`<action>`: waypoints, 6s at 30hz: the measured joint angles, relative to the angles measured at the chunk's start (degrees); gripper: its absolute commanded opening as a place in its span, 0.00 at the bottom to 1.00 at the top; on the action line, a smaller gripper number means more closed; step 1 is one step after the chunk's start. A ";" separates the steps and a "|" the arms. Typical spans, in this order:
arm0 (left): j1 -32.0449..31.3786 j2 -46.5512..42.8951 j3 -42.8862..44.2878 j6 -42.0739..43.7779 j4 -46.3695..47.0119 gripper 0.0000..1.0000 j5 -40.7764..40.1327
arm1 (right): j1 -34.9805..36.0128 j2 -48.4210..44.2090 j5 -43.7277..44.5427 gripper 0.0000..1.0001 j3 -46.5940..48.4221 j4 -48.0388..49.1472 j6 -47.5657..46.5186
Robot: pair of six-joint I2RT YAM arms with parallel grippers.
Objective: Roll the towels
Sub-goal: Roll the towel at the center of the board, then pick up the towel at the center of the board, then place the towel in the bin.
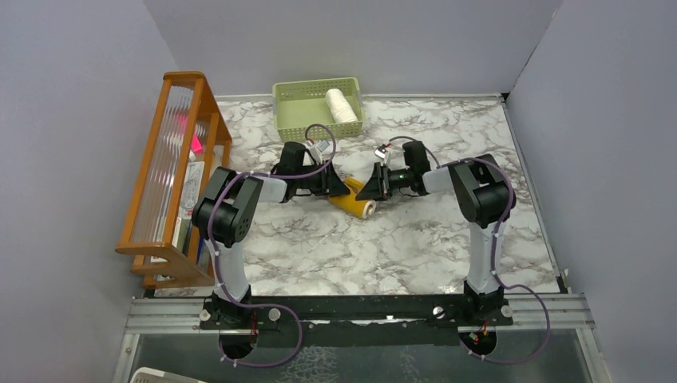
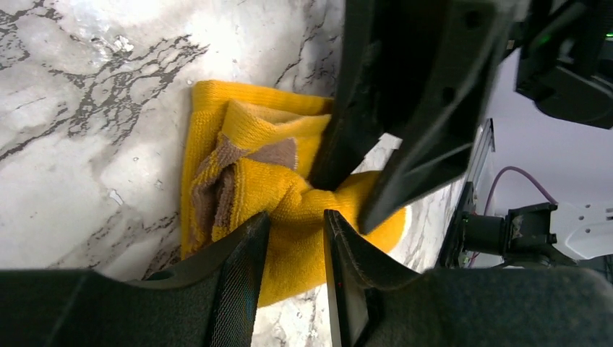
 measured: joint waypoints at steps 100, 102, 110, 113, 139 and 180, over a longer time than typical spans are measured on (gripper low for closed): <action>-1.86 10.47 -12.50 -31.36 49.16 0.63 -10.93 | -1.01 -1.86 6.43 0.01 -9.05 28.44 11.43; -1.90 10.95 -12.48 -32.13 50.03 0.64 -11.28 | -1.01 -1.64 6.29 0.01 -9.14 29.24 11.76; -3.65 12.66 -11.47 -34.38 55.34 0.93 -12.83 | -1.03 -1.22 5.11 0.01 -9.79 31.63 12.74; -4.09 13.07 -11.26 -34.51 56.08 0.90 -13.35 | -1.07 -0.98 4.87 0.01 -9.97 32.41 13.07; -6.25 10.60 -7.58 -24.06 40.94 0.08 -16.55 | -1.25 -0.59 4.22 0.21 -11.41 34.97 15.10; 16.35 31.41 77.88 0.04 -32.54 0.01 -3.34 | -15.10 -25.90 14.67 0.69 -20.50 24.70 2.32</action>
